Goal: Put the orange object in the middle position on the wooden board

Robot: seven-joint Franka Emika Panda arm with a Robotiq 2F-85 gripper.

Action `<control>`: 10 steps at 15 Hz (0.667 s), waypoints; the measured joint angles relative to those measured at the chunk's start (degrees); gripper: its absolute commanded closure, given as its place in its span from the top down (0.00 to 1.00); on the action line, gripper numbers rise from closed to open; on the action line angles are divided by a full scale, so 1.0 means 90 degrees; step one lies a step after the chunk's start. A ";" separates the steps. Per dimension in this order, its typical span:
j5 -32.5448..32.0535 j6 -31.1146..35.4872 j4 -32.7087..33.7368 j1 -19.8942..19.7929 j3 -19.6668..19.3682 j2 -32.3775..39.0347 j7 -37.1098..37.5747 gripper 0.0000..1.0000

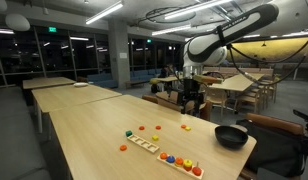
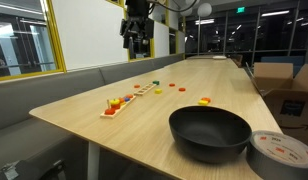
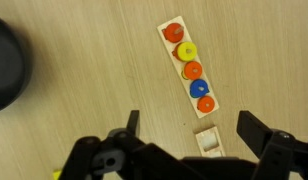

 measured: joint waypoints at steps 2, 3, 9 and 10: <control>-0.0159 0.0031 -0.0070 -0.0134 -0.0122 -0.0221 -0.0265 1.00; -0.0227 0.0056 -0.0130 -0.0203 -0.0188 -0.0340 -0.0397 1.00; -0.0416 0.0294 -0.0708 -0.0496 -0.0484 -0.1103 -0.1084 1.00; -0.0416 0.0293 -0.0799 -0.0508 -0.0516 -0.1229 -0.1211 1.00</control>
